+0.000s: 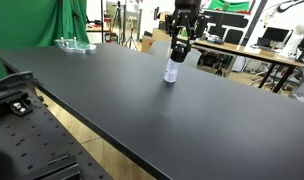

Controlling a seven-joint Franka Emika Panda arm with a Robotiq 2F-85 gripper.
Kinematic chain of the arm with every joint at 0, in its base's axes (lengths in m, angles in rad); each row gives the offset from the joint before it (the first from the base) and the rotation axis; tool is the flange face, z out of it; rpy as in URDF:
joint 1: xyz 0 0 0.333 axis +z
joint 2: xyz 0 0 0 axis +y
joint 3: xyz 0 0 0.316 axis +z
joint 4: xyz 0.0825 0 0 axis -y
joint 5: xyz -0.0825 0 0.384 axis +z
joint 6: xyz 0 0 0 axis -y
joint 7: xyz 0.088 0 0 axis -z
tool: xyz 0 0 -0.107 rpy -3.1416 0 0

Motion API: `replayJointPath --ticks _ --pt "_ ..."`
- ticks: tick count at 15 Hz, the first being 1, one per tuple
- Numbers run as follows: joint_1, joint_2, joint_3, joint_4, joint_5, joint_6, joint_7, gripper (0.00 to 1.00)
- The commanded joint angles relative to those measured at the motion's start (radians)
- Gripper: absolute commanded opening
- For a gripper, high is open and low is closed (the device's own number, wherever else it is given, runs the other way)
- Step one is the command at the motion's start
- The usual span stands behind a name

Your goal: Put the lid of the can on the table

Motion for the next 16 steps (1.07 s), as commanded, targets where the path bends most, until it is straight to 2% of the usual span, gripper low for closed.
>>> replayJointPath --ticks 1,7,14,15,16 --pt "0.017 0.039 -0.016 -0.016 -0.044 0.059 0.012 0.32" --pt "0.03 0.133 -0.036 -0.012 -0.075 0.122 -0.006 0.32" --pt "0.065 0.191 -0.087 0.0 -0.145 0.119 0.014 0.32" --pt "0.073 0.195 -0.094 0.001 -0.156 0.115 0.024 0.7" --pt "0.077 0.197 -0.098 0.002 -0.16 0.114 0.025 0.82"
